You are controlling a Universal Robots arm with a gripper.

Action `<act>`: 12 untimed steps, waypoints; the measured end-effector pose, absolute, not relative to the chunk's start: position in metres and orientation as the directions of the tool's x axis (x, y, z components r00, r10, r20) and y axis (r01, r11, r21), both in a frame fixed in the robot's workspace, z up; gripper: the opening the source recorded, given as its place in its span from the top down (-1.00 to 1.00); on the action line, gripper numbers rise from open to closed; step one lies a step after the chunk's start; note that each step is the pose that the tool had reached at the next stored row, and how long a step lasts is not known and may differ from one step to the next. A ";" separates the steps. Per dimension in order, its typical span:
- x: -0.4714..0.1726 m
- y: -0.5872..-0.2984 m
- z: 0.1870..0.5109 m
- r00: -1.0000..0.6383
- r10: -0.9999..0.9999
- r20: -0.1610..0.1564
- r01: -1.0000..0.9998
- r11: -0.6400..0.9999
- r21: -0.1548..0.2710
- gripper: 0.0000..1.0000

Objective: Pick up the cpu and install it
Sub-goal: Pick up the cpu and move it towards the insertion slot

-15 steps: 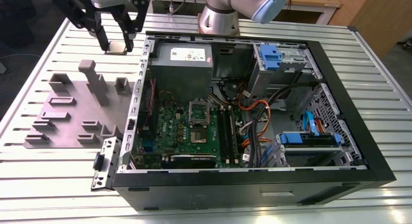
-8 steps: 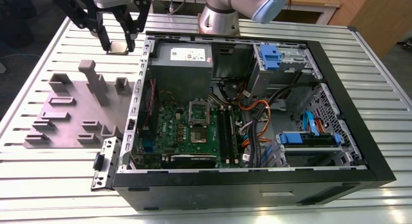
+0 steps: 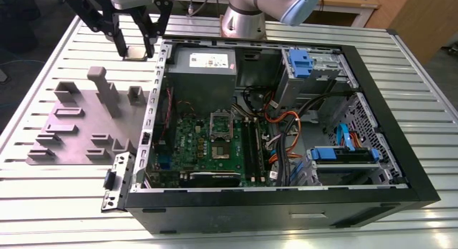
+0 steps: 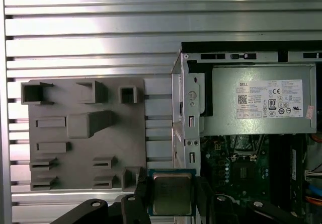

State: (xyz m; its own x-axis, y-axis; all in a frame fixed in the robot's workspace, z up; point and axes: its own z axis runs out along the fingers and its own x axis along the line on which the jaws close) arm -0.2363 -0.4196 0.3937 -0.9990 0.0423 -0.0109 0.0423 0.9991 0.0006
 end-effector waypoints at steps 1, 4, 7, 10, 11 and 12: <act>-0.236 -0.420 0.394 -0.999 0.042 -0.011 0.042 0.999 0.001 0.06; -0.234 -0.420 0.394 -0.999 0.042 -0.011 0.042 0.999 0.001 0.06; -0.234 -0.420 0.394 -0.999 0.042 -0.011 0.042 0.999 0.001 0.06; -0.234 -0.421 0.394 -0.999 0.042 -0.011 0.042 0.999 0.001 0.06; -0.234 -0.421 0.394 -0.999 0.042 -0.011 0.042 0.999 0.001 0.06; -0.234 -0.421 0.394 -0.999 0.042 -0.011 0.042 0.999 0.001 0.06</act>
